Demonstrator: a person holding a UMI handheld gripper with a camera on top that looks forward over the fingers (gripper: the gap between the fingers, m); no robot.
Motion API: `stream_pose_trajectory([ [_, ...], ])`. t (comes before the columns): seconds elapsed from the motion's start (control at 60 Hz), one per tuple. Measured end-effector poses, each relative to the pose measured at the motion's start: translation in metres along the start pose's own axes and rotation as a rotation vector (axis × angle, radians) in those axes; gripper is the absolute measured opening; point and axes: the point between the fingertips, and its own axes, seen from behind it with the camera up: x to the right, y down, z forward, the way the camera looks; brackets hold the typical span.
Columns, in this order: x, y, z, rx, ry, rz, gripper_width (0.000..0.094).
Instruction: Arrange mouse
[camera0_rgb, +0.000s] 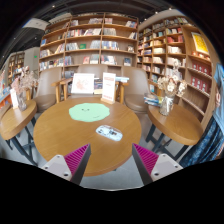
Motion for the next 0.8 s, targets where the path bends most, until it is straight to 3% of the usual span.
stream_pose_trajectory([
  [0.183,0.037,0.008,0.038,-0.018,0.026,0.019,0.0863],
  [0.383,0.023,0.010,0.074,-0.024,-0.036,0.025,0.0854],
  [0.8,0.023,0.014,0.156,-0.127,-0.037,0.012,0.0854],
])
